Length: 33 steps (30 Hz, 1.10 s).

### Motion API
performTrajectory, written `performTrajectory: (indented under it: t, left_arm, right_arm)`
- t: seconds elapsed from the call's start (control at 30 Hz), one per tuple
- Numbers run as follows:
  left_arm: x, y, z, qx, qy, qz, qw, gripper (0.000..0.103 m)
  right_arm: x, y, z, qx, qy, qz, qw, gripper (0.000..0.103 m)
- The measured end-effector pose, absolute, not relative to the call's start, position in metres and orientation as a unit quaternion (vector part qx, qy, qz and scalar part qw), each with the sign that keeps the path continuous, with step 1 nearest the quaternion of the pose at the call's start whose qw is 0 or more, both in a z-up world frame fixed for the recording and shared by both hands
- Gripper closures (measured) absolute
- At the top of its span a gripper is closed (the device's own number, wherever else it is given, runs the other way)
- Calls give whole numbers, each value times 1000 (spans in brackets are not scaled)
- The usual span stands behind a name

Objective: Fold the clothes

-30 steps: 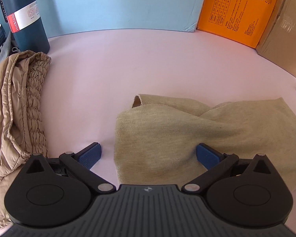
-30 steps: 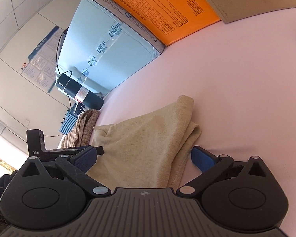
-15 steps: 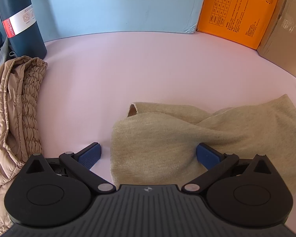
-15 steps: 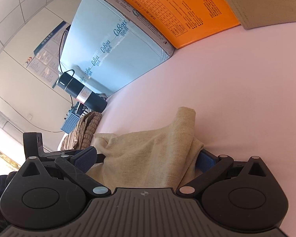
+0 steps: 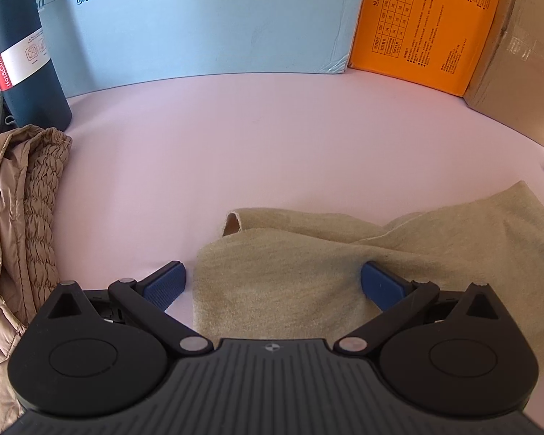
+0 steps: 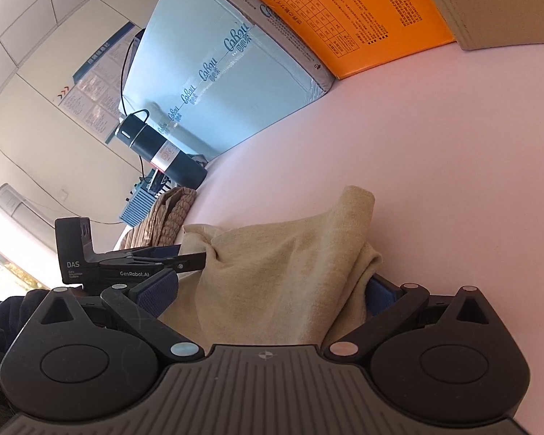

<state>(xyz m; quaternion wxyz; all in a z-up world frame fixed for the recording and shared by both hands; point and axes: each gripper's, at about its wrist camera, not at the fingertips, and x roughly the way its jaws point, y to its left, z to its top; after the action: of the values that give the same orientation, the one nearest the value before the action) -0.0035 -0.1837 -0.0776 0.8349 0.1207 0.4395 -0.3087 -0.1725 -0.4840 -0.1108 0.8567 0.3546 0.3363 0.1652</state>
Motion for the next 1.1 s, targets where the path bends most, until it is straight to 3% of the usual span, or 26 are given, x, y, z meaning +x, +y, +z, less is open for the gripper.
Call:
performTrajectory:
  t: [0.87, 1.1]
  left_arm:
    - [-16, -177, -75, 106, 433, -293, 846, 0]
    - [-9, -181, -74, 114, 432, -366, 816, 0]
  right_arm:
    - [-177, -466, -116, 335, 294, 130, 886, 0]
    - [-177, -465, -117, 333, 290, 131, 887, 0]
